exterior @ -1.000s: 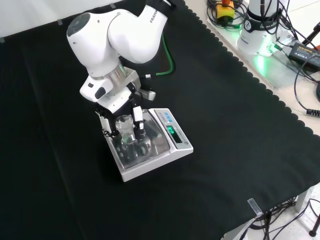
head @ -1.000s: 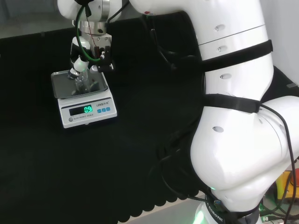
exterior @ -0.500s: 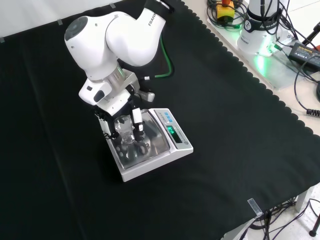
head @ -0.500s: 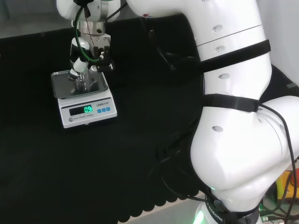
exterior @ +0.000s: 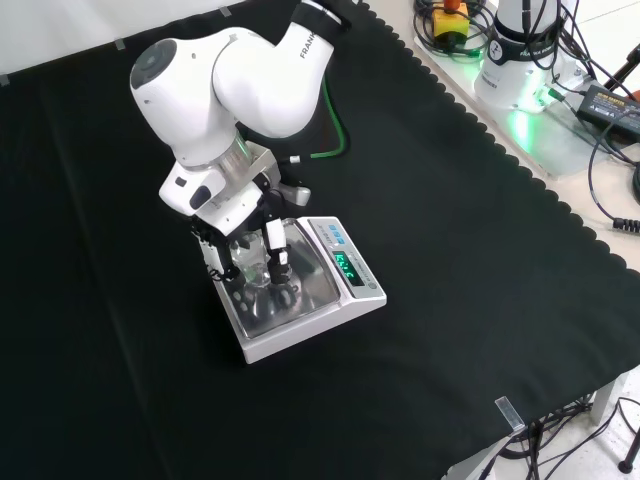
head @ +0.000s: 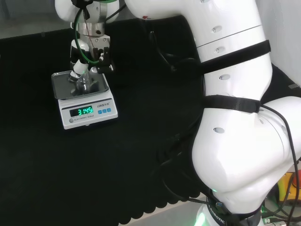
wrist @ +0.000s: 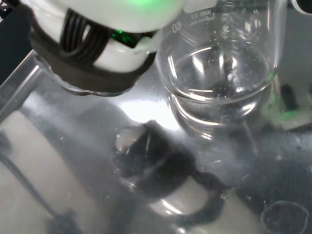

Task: Put the beaker on the electronic balance.

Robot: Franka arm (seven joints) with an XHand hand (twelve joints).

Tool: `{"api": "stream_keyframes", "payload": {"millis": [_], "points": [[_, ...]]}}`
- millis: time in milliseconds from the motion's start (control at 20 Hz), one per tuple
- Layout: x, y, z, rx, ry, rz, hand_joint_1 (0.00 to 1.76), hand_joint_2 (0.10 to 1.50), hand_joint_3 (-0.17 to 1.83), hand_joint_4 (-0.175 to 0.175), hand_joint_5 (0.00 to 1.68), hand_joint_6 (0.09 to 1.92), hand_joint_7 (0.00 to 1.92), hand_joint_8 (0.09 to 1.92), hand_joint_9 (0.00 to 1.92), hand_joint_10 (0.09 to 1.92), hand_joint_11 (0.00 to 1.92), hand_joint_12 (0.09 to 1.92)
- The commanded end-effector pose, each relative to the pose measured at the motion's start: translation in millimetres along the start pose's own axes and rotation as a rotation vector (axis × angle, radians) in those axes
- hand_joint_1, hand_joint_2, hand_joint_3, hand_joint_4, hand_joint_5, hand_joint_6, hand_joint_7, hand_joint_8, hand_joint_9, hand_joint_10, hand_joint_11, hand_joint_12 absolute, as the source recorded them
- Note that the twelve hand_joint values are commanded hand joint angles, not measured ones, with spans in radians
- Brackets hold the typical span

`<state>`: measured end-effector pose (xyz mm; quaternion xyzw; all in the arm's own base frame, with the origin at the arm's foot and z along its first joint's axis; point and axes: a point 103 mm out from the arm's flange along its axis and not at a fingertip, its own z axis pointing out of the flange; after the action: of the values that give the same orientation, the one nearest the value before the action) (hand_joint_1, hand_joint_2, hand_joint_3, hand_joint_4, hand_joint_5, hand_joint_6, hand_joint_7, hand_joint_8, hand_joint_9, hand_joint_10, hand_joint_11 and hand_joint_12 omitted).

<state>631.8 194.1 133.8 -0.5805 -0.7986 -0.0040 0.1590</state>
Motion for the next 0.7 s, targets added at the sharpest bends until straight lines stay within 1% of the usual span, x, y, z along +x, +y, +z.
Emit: {"api": "stream_keyframes", "payload": {"millis": [50,250,350,550,700], "points": [[-1,-1,-6,-0.018,0.003,-0.003,1.22,0.6,0.68,-0.175,1.42,0.4,1.63,0.53,1.92,0.18,1.67,0.66],[-2,-7,-21,-0.033,-0.004,-0.006,1.22,0.6,0.68,-0.175,1.42,0.4,1.63,0.53,1.92,0.18,1.67,0.67],[-2,-8,-24,-0.037,-0.006,-0.005,1.22,0.6,0.68,-0.175,1.42,0.4,1.63,0.53,1.92,0.18,1.67,0.67],[-1,-6,-19,-0.04,-0.005,-0.009,1.22,0.6,0.69,-0.175,1.42,0.4,1.63,0.53,1.92,0.18,1.67,0.67],[-1,-4,-12,-0.059,-0.004,-0.013,1.22,0.6,0.69,-0.175,1.42,0.4,1.63,0.54,1.92,0.18,1.67,0.67]]}}
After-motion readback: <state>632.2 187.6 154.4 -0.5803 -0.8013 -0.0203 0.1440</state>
